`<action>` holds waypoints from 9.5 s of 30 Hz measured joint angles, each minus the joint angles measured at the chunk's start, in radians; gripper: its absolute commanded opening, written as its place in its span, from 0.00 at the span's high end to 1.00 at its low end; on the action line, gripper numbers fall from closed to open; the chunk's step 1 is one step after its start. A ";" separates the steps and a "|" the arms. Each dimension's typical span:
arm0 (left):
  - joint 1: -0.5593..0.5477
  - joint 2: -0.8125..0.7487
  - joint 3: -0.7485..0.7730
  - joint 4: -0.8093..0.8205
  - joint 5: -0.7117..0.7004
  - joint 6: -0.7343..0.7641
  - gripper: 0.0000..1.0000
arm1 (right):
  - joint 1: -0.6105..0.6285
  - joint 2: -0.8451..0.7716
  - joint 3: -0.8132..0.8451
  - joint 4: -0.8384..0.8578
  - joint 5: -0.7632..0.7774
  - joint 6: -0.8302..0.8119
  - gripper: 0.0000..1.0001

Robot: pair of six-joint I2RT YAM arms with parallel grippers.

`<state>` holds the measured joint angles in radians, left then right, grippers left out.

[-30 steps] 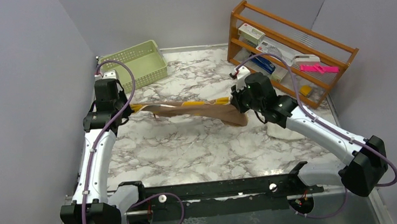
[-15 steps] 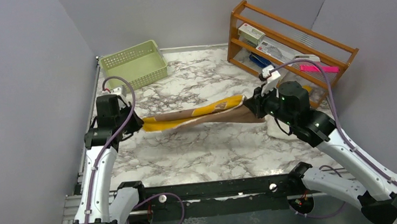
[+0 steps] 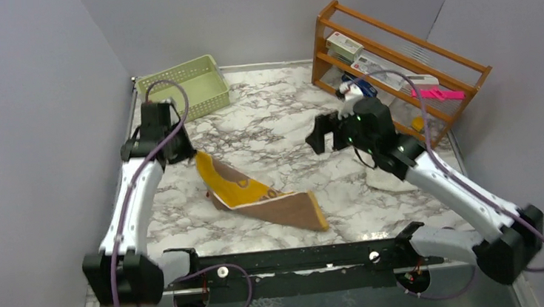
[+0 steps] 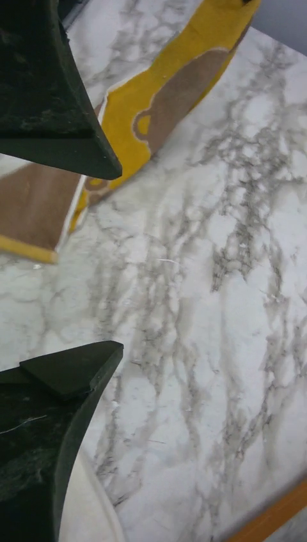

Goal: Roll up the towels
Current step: Flatten out the towel at the center of the board, then fold the towel at the center of the board.

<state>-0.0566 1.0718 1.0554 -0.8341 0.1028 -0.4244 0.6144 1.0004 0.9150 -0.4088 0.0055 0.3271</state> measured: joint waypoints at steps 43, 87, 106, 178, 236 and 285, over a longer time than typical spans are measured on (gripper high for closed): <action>0.042 0.367 0.191 0.092 -0.139 0.193 1.00 | 0.171 0.712 -0.099 0.375 -0.594 0.166 0.48; 0.045 -0.377 -0.090 -0.051 -0.178 -0.160 1.00 | 0.093 -0.085 0.124 -0.043 0.071 -0.164 0.99; 0.045 0.183 -0.040 0.074 -0.104 -0.061 0.95 | -0.020 0.206 -0.101 0.097 0.005 0.007 0.99; -0.143 0.628 -0.055 0.589 0.114 -0.145 0.56 | -0.512 0.598 -0.219 0.524 -0.334 0.188 0.26; 0.142 0.532 0.003 0.409 -0.031 0.088 0.48 | -0.398 0.661 0.226 0.293 -0.201 -0.005 0.21; 0.141 0.746 0.149 0.390 -0.043 0.217 1.00 | -0.398 0.839 0.264 0.276 -0.211 -0.156 0.21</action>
<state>0.0841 1.8175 1.2041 -0.4438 0.0593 -0.2070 0.2161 1.8397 1.1790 -0.1326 -0.2058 0.1715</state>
